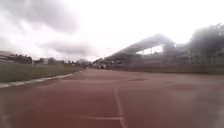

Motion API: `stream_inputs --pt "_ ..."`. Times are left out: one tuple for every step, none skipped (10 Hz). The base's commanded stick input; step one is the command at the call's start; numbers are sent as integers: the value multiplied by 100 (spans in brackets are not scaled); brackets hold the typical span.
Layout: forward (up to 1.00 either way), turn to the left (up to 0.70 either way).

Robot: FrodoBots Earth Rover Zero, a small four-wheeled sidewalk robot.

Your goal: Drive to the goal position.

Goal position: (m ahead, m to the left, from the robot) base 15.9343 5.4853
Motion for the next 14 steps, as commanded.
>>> stream_inputs --pt "50 2" --pt "50 2" --pt "50 2" --pt "50 2" --pt "50 2" --pt "50 2" --pt "50 2" --pt "50 2" --pt "50 2" --pt "50 2" --pt "50 2" --pt "50 2" --pt "50 2" --pt "50 2"
